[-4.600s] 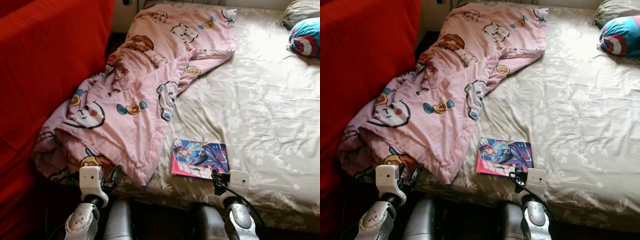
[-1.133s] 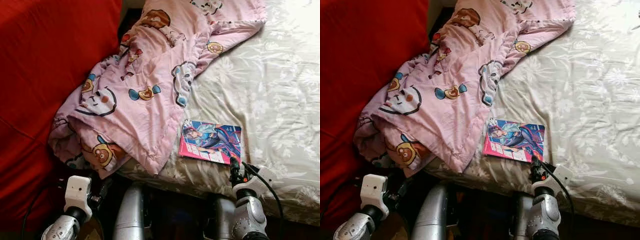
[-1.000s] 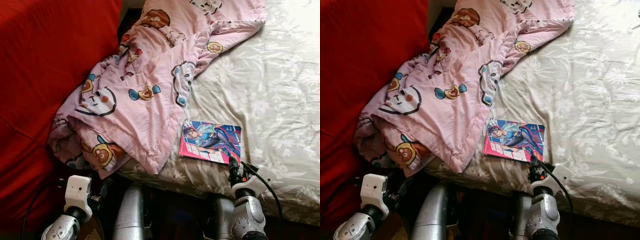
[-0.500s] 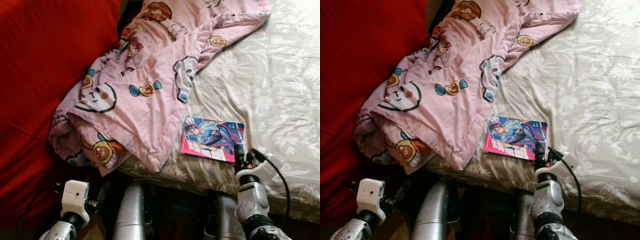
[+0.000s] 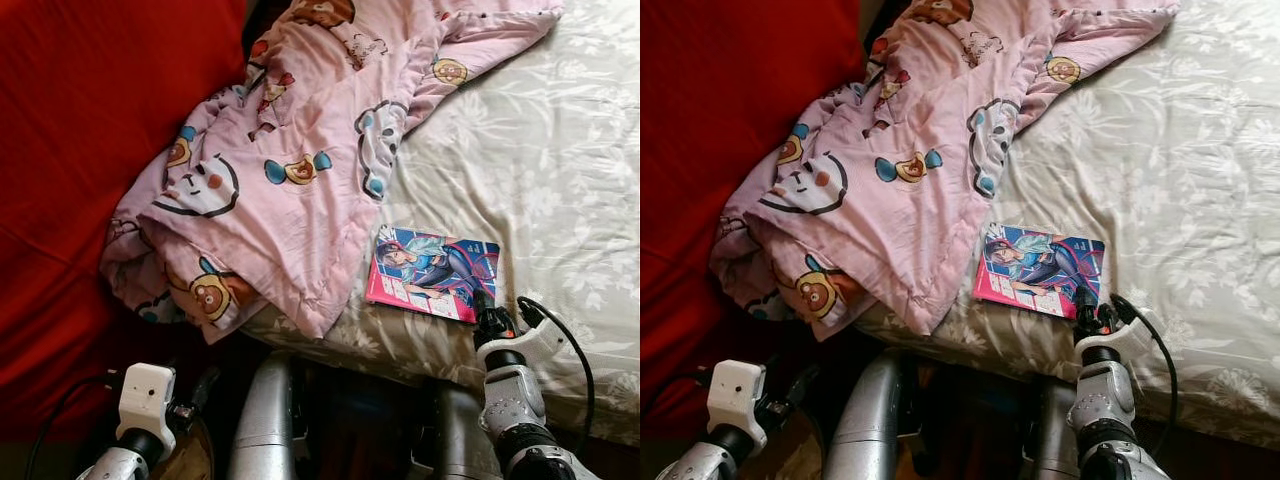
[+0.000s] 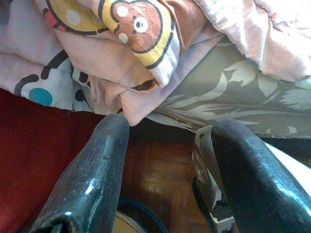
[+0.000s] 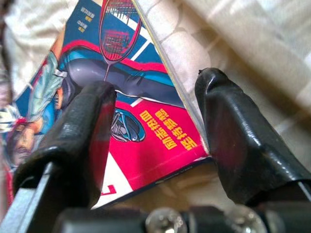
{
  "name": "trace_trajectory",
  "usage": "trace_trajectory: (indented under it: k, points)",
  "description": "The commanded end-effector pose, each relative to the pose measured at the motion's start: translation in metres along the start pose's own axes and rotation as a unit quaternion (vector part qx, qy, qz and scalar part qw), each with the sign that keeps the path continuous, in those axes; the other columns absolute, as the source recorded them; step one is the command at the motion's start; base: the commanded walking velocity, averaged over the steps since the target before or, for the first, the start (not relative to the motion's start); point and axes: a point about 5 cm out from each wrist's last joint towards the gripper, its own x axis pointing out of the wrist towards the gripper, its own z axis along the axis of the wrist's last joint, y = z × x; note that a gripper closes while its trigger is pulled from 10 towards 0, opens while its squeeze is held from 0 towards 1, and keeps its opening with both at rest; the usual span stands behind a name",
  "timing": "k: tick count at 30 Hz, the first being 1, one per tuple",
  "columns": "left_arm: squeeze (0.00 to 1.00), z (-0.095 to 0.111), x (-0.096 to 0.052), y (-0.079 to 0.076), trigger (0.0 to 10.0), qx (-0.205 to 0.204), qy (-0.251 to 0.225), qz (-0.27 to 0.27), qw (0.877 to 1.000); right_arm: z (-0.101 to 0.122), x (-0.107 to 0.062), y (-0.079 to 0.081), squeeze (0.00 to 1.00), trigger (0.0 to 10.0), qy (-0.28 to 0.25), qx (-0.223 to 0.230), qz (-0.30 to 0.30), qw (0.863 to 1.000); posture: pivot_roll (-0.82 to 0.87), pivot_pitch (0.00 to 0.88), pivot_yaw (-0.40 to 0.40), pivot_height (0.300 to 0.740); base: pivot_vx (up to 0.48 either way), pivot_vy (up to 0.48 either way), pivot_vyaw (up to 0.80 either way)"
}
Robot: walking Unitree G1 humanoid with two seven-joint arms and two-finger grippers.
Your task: Clean up the room
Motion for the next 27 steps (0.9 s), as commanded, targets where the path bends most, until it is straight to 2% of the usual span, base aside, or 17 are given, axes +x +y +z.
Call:
trace_trajectory:
  k: [1,6,10,15,20,23,27]
  points:
    - [0.0,-0.008,-0.011,0.004,10.0,0.011,0.029,0.006,0.999,-0.023,-0.015,-0.013,0.0,10.0,0.05,0.05,-0.013,0.997,0.27,0.392,0.139,0.605,0.0,0.0,0.0]
    - [0.0,-0.007,-0.015,0.001,10.0,0.014,0.032,0.001,0.999,-0.034,-0.021,-0.014,0.0,10.0,0.078,0.079,0.012,0.994,0.27,0.409,0.143,0.605,0.0,0.0,0.0]
    - [0.0,-0.006,-0.026,-0.002,10.0,0.015,0.04,0.001,0.999,-0.046,-0.032,-0.02,0.0,10.0,0.097,0.144,0.013,0.985,0.3,0.446,0.15,0.605,0.0,0.0,0.0]
    - [0.0,-0.006,-0.035,-0.002,10.0,0.015,0.048,0.005,0.999,-0.049,-0.037,-0.028,0.0,10.0,0.09,0.171,-0.027,0.981,0.32,0.47,0.151,0.605,0.0,0.0,0.0]
    - [0.0,-0.004,-0.038,0.0,10.0,0.017,0.051,0.012,0.999,-0.048,-0.037,-0.031,0.0,10.0,0.075,0.197,-0.045,0.977,0.33,0.485,0.151,0.605,0.0,0.0,0.0]
    - [0.0,-0.003,-0.041,0.002,10.0,0.019,0.052,0.014,0.998,-0.054,-0.037,-0.027,0.0,10.0,0.089,0.219,-0.048,0.97,0.33,0.49,0.149,0.605,0.0,0.0,0.0]
    - [0.0,-0.001,-0.042,0.001,10.0,0.02,0.052,0.015,0.998,-0.063,-0.039,-0.023,0.0,10.0,0.116,0.223,-0.045,0.967,0.34,0.495,0.149,0.605,0.0,0.0,0.0]
